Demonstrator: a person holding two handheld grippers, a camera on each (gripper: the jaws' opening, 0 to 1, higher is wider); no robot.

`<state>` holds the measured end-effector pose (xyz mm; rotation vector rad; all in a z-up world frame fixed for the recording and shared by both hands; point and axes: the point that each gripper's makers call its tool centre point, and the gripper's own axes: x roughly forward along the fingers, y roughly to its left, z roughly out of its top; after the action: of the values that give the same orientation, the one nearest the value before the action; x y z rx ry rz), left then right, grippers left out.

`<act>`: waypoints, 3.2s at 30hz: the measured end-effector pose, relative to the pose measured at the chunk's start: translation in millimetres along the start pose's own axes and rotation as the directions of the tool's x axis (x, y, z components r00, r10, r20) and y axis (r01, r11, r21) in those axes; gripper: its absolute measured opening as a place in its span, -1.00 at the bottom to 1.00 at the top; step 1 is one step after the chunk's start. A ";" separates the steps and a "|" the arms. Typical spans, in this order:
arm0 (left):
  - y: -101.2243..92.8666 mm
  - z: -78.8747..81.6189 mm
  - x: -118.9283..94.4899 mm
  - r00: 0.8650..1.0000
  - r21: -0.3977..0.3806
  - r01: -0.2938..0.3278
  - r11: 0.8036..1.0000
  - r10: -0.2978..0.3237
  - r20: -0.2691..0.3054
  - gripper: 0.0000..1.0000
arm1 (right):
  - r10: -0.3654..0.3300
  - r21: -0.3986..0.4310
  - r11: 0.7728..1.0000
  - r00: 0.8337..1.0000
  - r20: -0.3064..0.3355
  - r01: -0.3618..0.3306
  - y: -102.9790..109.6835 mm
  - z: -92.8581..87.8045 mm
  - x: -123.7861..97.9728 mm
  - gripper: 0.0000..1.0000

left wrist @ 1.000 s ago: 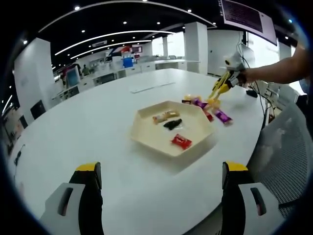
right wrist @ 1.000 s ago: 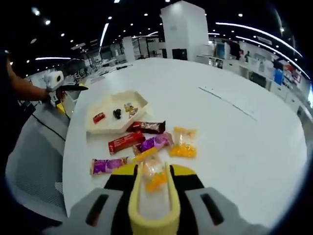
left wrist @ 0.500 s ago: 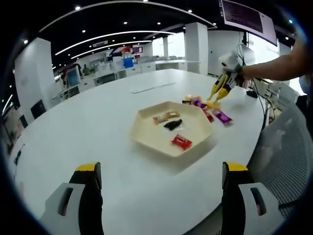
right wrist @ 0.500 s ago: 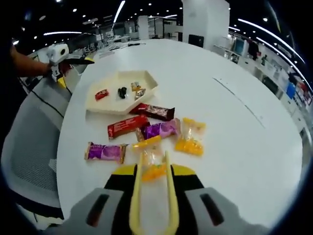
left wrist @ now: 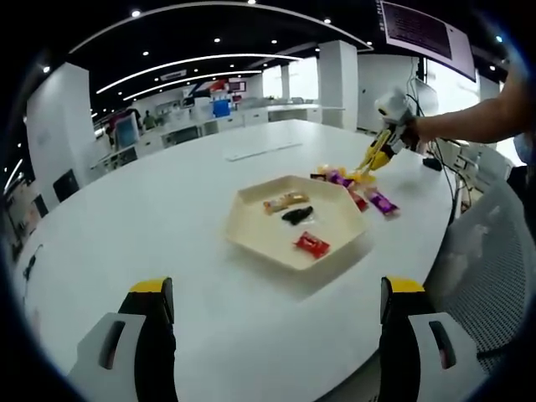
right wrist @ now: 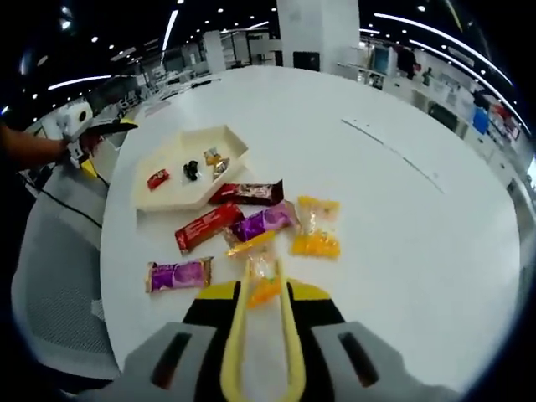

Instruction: Place the target food into the container with the food tongs after gripping and lifting it, then release it inside without dropping or visibly crushing the food.

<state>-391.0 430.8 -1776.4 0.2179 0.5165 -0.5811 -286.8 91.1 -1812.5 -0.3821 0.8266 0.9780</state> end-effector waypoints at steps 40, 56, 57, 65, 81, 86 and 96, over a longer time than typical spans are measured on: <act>1.8 16.4 -5.7 0.996 -0.011 -0.002 1.000 0.003 0.088 0.99 | 0.114 -0.114 0.988 0.986 0.120 -0.100 105.8 147.2 47.3 -0.58; 5.6 21.8 -8.8 0.993 -0.023 -0.016 1.000 0.019 0.119 0.99 | 0.138 -0.198 0.974 0.979 0.147 -0.108 117.6 161.7 56.2 -0.54; 5.6 21.8 -8.8 0.993 -0.023 -0.016 1.000 0.019 0.119 0.99 | 0.138 -0.199 0.974 0.979 0.153 -0.106 117.1 161.9 56.3 -0.53; 5.0 21.1 -8.4 0.993 -0.021 -0.014 1.000 0.016 0.115 0.99 | 0.139 -0.215 0.971 0.974 0.177 -0.100 118.2 157.2 52.7 -0.52; -7.9 32.1 -8.3 0.989 -0.002 0.056 0.998 -0.055 0.136 0.94 | 0.189 -0.195 0.970 0.954 0.232 -0.145 124.7 155.3 26.6 -0.51; -19.1 44.7 -5.3 0.978 0.032 0.153 0.988 -0.156 0.140 0.73 | 0.219 -0.217 0.961 0.949 0.229 -0.170 131.3 153.5 21.5 -0.51; -35.5 70.7 21.2 0.946 0.136 0.293 0.946 -0.308 0.102 0.61 | 0.234 -0.224 0.957 0.944 0.234 -0.182 135.1 150.4 9.6 -0.51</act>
<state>-367.7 368.0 -1729.2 0.2164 0.3990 -0.9198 -332.1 261.8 -1713.7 -0.3335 0.5393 1.2864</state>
